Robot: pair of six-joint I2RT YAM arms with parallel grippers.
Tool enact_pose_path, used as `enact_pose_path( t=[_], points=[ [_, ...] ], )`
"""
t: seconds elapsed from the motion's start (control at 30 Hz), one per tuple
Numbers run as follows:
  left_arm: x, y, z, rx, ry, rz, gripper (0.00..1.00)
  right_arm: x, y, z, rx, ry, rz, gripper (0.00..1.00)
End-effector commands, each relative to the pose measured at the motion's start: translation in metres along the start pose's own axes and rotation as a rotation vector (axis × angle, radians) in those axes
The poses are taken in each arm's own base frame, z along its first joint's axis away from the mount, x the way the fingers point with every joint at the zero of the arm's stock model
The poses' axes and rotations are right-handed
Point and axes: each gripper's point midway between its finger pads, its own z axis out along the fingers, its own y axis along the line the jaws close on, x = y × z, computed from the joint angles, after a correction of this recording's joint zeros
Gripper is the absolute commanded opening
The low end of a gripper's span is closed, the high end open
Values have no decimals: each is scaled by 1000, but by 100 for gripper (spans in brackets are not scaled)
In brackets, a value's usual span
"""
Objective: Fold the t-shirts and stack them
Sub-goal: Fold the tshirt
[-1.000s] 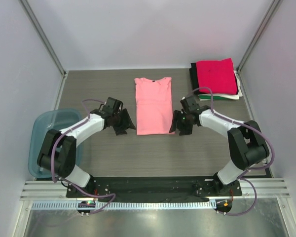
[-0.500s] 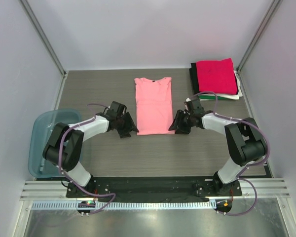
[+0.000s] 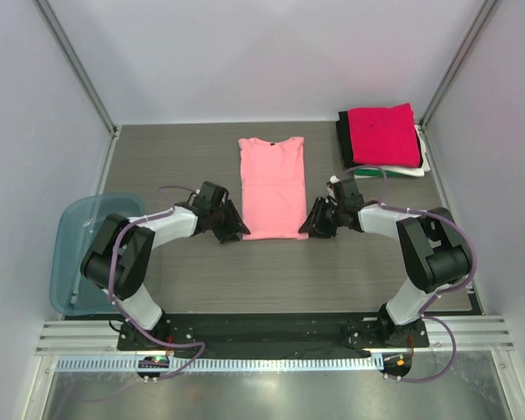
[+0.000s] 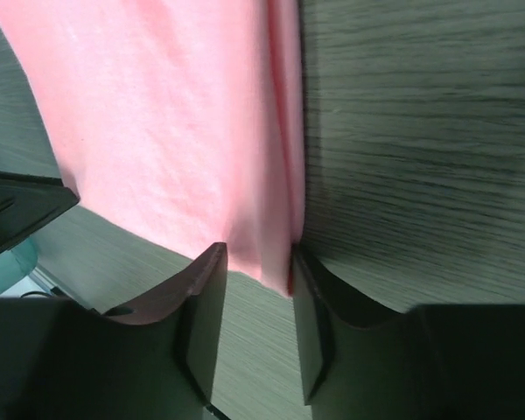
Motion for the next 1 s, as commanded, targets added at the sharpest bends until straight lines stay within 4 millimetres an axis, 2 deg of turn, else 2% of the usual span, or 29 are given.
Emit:
enact_pose_path(
  t=[0.0, 0.07, 0.2, 0.53, 0.73, 0.83, 0.87, 0.97],
  points=[
    [8, 9, 8, -19, 13, -4, 43, 11, -19, 0, 67, 19, -11, 43],
    [9, 11, 7, -23, 13, -4, 40, 11, -23, -5, 93, 10, -18, 48],
    [11, 14, 7, -31, 9, -3, 37, 15, -27, -9, 105, 16, -26, 49],
    [11, 15, 11, -39, 9, -9, 22, 34, -39, -5, 108, 59, 1, 40],
    [12, 15, 14, -42, 9, -10, 11, 40, -41, -3, 96, 69, 7, 27],
    [13, 13, 16, -40, 13, -14, 2, 43, -40, -1, 81, 76, 16, 12],
    [15, 13, 16, -42, 17, -12, 0, 43, -38, -2, 73, 78, 16, 3],
    [17, 7, 13, -28, 11, -12, 0, 44, -34, -7, 59, 75, 14, 1]
  ],
)
